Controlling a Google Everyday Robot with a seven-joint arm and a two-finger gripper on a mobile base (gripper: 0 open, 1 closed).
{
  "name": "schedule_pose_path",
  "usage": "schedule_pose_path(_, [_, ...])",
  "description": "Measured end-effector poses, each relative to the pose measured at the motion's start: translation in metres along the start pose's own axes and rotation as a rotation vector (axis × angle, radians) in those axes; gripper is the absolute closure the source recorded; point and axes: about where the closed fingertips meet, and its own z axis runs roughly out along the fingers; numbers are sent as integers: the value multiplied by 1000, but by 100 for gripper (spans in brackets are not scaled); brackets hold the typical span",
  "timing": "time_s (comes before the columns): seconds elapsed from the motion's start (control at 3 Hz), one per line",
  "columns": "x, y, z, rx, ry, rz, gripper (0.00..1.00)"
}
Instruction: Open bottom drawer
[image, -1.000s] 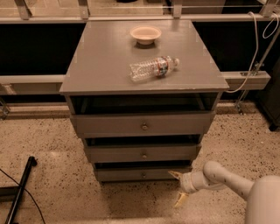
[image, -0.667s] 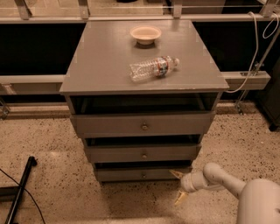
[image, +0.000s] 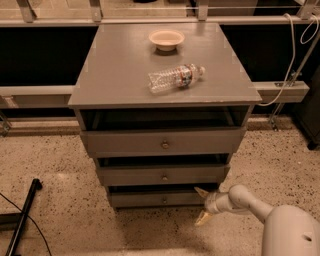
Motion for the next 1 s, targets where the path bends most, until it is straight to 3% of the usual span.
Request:
schedule_pose_path(0.33, [11,-26,17,40,61,-11,2])
schedule_pose_path(0.67, [17,-41,25,54,92,-13,23])
schedule_pose_path(1.0, [20,-44,30,56,100,-1,53])
